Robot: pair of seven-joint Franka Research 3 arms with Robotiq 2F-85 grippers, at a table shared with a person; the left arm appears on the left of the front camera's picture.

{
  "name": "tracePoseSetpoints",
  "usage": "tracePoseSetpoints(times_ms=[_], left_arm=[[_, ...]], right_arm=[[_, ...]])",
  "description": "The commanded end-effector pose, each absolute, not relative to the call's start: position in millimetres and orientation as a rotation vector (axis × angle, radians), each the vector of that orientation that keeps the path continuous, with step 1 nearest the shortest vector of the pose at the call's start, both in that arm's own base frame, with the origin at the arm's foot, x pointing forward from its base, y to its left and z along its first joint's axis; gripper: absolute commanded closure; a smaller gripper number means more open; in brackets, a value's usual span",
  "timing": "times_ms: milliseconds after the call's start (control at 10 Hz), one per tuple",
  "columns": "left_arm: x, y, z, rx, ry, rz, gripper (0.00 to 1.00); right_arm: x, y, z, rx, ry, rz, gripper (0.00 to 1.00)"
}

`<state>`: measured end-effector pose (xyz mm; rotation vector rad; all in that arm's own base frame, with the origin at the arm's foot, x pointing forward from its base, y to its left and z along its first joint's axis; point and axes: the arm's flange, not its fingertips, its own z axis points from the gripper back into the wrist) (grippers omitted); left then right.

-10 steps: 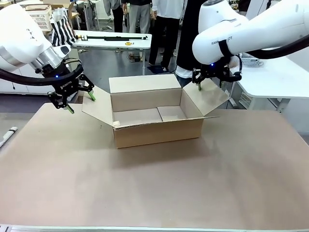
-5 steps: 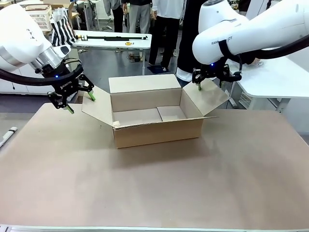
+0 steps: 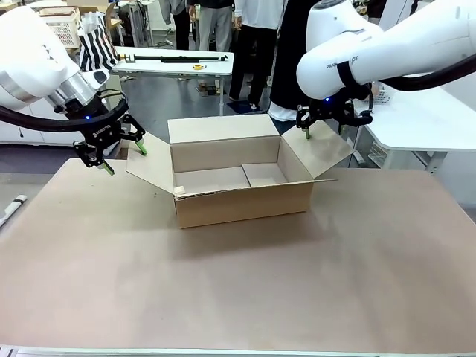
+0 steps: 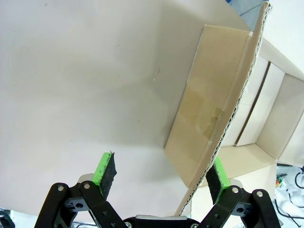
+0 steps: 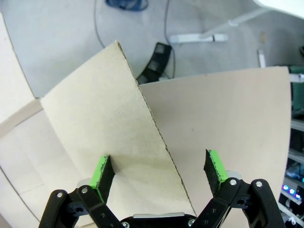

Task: Pack the gift set into the box.
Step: Lift both hands away from the flaps of the Package Box.

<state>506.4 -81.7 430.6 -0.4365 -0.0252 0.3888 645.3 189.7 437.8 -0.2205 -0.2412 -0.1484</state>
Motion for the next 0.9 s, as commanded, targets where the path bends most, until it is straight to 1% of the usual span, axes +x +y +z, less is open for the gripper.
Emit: tracePoseSetpoints(times_ms=[0, 800], left_arm=[[504.7, -81.8, 432.8, -0.416, -0.026, 0.403, 0.0], [504.7, -81.8, 432.8, -0.416, -0.026, 0.403, 0.0]], right_arm=[[646.1, 187.1, 440.9, -0.236, -0.262, -0.153, 0.0], [646.1, 187.1, 440.9, -0.236, -0.262, -0.153, 0.0]])
